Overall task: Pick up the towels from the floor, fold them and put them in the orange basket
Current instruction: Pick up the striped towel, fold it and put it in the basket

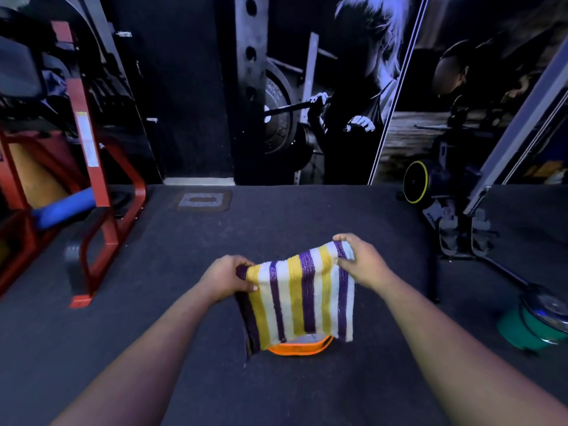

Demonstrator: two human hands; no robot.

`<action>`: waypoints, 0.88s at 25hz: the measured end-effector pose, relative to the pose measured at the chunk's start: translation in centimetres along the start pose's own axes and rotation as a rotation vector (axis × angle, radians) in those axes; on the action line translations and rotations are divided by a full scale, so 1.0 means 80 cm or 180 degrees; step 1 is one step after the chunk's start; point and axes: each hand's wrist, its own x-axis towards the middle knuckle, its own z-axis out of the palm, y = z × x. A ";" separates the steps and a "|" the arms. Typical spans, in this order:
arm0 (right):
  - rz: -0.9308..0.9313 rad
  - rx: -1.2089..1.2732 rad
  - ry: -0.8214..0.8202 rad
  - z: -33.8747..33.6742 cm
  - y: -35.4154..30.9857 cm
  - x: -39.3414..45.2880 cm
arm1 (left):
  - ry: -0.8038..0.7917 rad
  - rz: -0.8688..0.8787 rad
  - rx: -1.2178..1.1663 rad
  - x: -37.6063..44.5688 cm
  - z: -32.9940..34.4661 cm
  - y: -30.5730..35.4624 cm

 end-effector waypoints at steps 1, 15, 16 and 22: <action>-0.0037 0.0007 -0.0062 0.001 -0.004 0.003 | 0.0104 -0.0025 0.0264 0.003 -0.003 0.002; 0.0215 0.1609 0.0205 0.012 -0.022 0.006 | 0.0686 -0.0241 -0.3355 0.004 -0.028 -0.010; 0.0248 0.1454 0.0291 0.016 -0.020 0.005 | 0.0672 -0.0004 -0.3142 0.005 -0.038 -0.014; 0.0254 0.0292 0.0676 0.026 -0.043 0.000 | 0.0211 0.0290 -0.0730 0.023 -0.072 -0.019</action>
